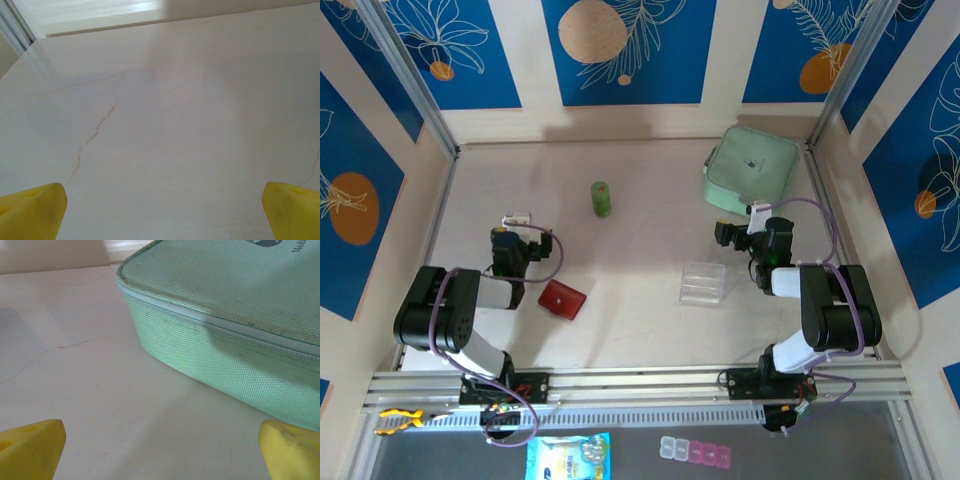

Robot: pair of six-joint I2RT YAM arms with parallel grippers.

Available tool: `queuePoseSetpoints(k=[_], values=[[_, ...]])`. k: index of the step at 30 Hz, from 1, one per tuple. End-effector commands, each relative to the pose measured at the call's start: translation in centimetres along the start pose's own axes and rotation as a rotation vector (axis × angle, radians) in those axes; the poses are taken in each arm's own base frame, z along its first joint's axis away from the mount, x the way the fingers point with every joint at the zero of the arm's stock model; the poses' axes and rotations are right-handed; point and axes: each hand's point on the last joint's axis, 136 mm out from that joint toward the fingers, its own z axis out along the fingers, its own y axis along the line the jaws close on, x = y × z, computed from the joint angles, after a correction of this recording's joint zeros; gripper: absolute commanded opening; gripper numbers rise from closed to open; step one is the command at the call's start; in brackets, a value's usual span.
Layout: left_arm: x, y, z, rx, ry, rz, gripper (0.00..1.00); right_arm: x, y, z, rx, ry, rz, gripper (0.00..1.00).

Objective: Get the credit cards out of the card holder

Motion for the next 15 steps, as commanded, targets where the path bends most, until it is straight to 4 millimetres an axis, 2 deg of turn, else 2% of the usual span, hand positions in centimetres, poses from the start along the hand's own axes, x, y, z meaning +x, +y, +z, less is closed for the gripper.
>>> queuePoseSetpoints(k=[1,9,15], values=[[-1.5,-0.5,-0.2,0.03,-0.053,0.009,1.0,-0.6,0.1,0.0,0.015,-0.005,-0.005,0.99],[-3.6,0.1,-1.5,0.015,-0.037,0.006,1.0,-1.9,0.9,0.0,0.029,0.079,-0.032,0.99],[-5.1,0.5,-2.9,0.01,-0.003,-0.05,1.0,-1.9,1.5,-1.2,0.055,0.162,-0.01,1.0]])
